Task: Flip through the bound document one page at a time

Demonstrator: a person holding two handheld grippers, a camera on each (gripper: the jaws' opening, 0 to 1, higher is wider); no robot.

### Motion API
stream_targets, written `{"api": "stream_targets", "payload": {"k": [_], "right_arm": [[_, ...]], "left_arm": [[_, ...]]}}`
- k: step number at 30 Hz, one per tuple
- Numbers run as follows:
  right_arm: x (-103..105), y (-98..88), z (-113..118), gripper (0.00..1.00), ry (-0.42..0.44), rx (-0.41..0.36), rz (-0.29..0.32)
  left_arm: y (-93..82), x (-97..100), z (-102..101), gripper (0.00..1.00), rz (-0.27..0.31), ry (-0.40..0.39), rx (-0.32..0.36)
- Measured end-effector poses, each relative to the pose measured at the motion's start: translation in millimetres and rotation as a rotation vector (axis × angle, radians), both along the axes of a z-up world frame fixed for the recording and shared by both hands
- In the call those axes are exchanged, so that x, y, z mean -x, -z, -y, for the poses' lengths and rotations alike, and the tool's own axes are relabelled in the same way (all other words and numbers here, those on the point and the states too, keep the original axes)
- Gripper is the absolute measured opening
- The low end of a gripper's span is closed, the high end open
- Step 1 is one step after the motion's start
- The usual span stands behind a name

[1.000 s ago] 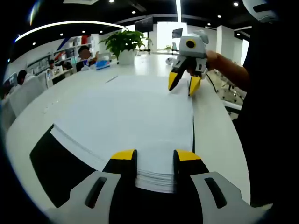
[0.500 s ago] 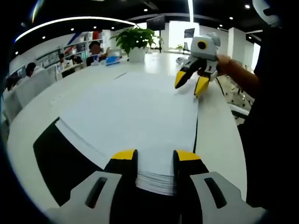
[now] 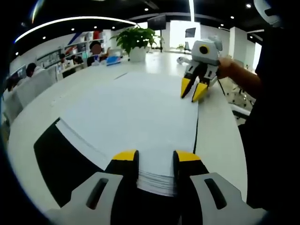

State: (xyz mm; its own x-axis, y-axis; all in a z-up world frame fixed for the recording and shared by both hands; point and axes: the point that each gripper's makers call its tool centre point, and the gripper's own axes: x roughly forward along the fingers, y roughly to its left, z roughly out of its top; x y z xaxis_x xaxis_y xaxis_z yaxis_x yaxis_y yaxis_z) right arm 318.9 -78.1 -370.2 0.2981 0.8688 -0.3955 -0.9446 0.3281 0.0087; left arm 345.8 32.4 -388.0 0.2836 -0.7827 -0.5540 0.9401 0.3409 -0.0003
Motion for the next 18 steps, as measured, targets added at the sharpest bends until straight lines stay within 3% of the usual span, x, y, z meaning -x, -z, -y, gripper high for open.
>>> {"api": "stream_targets", "payload": {"k": [13,18], "right_arm": [[-3.4,8.3,3.2,0.11,0.073,-0.033,-0.024],[-3.2,9.2,3.0,0.11,0.083,-0.028,-0.019]], "left_arm": [[-0.5,1.3,1.4,0.31,0.005,-0.003,0.004],[-0.5,8.6,5.8,0.24,0.009,0.016,0.011]]}}
